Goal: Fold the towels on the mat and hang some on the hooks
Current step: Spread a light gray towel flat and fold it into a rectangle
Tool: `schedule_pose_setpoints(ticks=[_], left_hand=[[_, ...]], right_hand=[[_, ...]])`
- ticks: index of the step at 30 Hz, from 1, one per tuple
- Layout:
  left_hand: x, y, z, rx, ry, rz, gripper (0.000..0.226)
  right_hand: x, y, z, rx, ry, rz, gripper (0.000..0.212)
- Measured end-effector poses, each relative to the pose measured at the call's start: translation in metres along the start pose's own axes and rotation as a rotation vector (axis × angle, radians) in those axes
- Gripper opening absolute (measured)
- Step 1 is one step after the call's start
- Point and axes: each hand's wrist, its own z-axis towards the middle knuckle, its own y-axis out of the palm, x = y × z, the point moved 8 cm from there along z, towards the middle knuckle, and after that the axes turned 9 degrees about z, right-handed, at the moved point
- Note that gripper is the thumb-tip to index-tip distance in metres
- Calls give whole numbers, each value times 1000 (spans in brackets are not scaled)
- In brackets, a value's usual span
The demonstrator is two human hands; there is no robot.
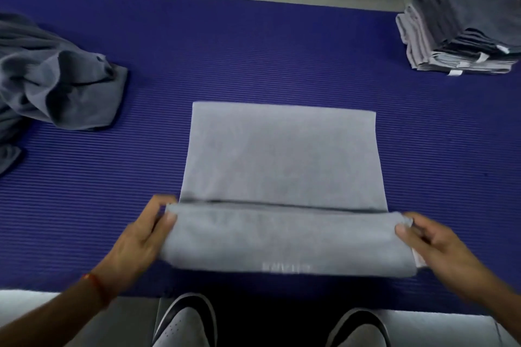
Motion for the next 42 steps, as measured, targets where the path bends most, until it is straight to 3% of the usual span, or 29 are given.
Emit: schedule_pose_setpoints(ticks=[3, 5, 8, 11, 17, 23, 31, 34, 36, 39, 42], left_hand=[[3, -4, -18, 13, -22, -12, 22], [19, -20, -3, 85, -5, -54, 9], [47, -46, 50, 215, 83, -7, 6], [49, -53, 119, 284, 52, 39, 4], [20, -28, 201, 211, -198, 268, 28], [22, -33, 199, 254, -211, 276, 20], [20, -35, 203, 280, -257, 253, 27], [44, -34, 186, 393, -104, 439, 29], [76, -18, 162, 428, 141, 672, 36], [108, 47, 122, 177, 511, 845, 50], [112, 115, 92, -62, 712, 938, 55]], right_hand=[[-6, 4, -5, -5, 10, 28, 27], [-28, -2, 9, 104, -71, 16, 23], [-70, -18, 45, 291, -240, 8, 15], [-101, -24, 92, 385, -328, -55, 18], [-97, -18, 154, 437, -240, -453, 35], [-111, -25, 162, 499, -305, -505, 33], [-106, -21, 175, 560, -206, -529, 35], [-96, -21, 163, 627, -161, -570, 69], [-84, -19, 150, 643, -45, -747, 73], [-71, -8, 135, 562, -8, -916, 70], [-64, -11, 139, 517, 32, -778, 69]])
